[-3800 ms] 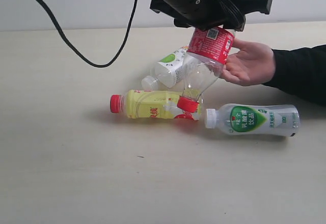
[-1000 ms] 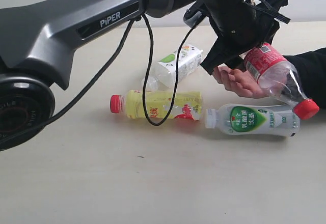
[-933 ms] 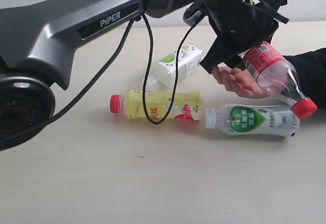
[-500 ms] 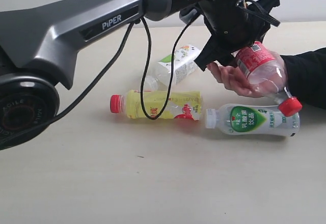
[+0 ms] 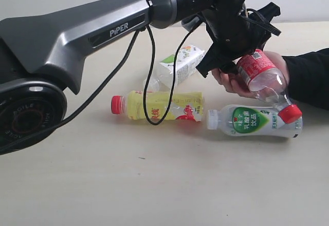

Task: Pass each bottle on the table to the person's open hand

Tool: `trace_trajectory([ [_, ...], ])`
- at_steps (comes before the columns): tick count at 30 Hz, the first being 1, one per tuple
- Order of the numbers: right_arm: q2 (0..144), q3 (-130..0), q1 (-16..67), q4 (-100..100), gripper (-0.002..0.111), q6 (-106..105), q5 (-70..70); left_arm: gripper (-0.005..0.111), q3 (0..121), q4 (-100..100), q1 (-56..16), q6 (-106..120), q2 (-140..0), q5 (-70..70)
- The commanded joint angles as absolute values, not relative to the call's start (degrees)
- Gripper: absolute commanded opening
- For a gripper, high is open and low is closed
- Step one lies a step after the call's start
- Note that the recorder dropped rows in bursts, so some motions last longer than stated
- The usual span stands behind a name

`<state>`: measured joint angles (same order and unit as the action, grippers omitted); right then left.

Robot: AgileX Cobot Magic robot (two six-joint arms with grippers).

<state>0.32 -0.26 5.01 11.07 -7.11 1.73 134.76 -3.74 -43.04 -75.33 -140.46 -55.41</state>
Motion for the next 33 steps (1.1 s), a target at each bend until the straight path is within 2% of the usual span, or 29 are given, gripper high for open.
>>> trace_trajectory([
  [1, 0.0, 0.0, 4.73, 11.14, 0.0, -7.3, 0.91, 0.033, 135.26, -3.13, -42.88, -75.34, -140.44, -54.99],
  [4, 0.0, 0.0, 4.73, 11.14, 0.0, -7.3, 0.91, 0.058, 135.26, -3.13, -42.88, -75.34, -140.44, -54.99],
  [6, 0.0, 0.0, 4.73, 11.14, 0.0, -7.3, 0.91, 0.07, 135.26, -3.13, -42.88, -75.72, -140.44, -54.96],
  [9, 0.0, 0.0, 4.73, 11.14, 0.0, -7.3, 0.91, 0.08, 135.26, -3.13, -42.88, -76.45, -140.44, -54.96],
  [18, 0.0, 0.0, 4.73, 11.14, 0.0, -7.3, 0.91, 0.08, 135.26, -3.13, -42.88, -76.6, -140.31, -54.75],
  [33, 0.0, 0.0, 4.73, 11.14, 0.0, -7.3, 0.91, 0.08, 135.26, 0.0, -42.29, -71.49, -131.04, -56.94],
])
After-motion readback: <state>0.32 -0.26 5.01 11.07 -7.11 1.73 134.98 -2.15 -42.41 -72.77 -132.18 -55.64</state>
